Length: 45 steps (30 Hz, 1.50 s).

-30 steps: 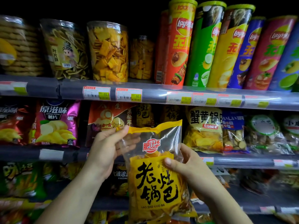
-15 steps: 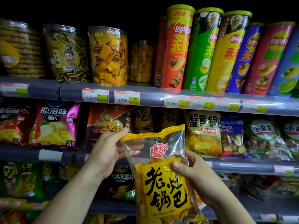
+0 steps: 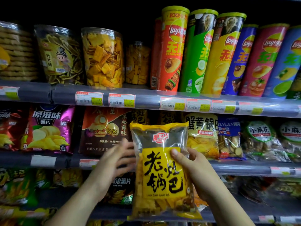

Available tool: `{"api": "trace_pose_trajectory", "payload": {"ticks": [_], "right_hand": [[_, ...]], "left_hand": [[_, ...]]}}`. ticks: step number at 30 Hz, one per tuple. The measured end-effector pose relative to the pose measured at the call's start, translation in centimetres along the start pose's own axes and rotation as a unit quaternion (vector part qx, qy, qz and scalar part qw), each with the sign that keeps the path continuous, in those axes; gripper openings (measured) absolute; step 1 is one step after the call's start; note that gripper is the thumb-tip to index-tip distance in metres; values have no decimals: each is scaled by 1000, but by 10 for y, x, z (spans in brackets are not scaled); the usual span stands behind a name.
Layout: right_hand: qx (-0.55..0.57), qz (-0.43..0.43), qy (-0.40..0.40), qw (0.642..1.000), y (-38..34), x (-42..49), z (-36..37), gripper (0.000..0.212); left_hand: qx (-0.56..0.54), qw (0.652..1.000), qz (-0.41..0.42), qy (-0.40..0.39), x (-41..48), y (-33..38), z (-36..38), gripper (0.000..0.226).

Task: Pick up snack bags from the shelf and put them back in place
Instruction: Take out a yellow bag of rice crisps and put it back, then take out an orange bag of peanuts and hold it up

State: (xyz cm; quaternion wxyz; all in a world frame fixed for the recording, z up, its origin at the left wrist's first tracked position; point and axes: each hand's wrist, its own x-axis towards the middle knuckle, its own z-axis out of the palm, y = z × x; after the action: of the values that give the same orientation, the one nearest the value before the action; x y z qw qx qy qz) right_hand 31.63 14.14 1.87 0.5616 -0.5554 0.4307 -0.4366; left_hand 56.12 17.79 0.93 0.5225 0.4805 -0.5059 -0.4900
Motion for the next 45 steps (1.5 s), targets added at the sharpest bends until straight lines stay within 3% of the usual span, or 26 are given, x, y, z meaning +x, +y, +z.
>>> {"api": "trace_pose_trajectory", "payload": {"ticks": [2, 4, 8, 9, 13, 16, 22, 27, 32, 36, 38, 41, 45], "right_hand": [[-7, -11, 27, 1000, -8, 9, 7, 63], [-9, -11, 43, 999, -15, 17, 12, 62], [-105, -22, 83, 991, -9, 17, 10, 94], [-143, -26, 97, 985, -4, 13, 7, 90], [-193, -63, 120, 972, 14, 8, 2, 45], [-221, -108, 156, 957, 14, 19, 4, 36], [-253, -97, 131, 954, 14, 36, 6, 53], [-293, -94, 98, 946, 18, 38, 8, 64], [-312, -99, 114, 938, 21, 37, 11, 65], [-331, -123, 116, 928, 21, 33, 14, 62], [-341, -127, 112, 925, 20, 32, 13, 61], [-341, -159, 143, 915, 16, 30, 14, 52], [-325, -219, 154, 907, 7, 34, 46, 38]], "left_hand": [[75, 996, -29, -31, -5, -6, 11, 71], [91, 995, -37, -9, 0, -9, 17, 77], [42, 996, -37, 68, 18, -7, 14, 70], [45, 995, -32, 81, 23, -5, 12, 67], [47, 993, -10, 111, 46, 0, 14, 62], [47, 990, 22, 134, 68, -1, 20, 53], [84, 985, 49, 145, 104, -19, 33, 43], [111, 979, 51, 160, 116, -32, 40, 47], [150, 974, 46, 162, 112, -24, 48, 39], [194, 966, 96, 143, 93, -19, 42, 58], [194, 961, 133, 142, 75, -14, 25, 53], [222, 927, 191, 233, 49, -7, -22, 31], [242, 889, 184, 343, 35, -8, -85, 29]]}}
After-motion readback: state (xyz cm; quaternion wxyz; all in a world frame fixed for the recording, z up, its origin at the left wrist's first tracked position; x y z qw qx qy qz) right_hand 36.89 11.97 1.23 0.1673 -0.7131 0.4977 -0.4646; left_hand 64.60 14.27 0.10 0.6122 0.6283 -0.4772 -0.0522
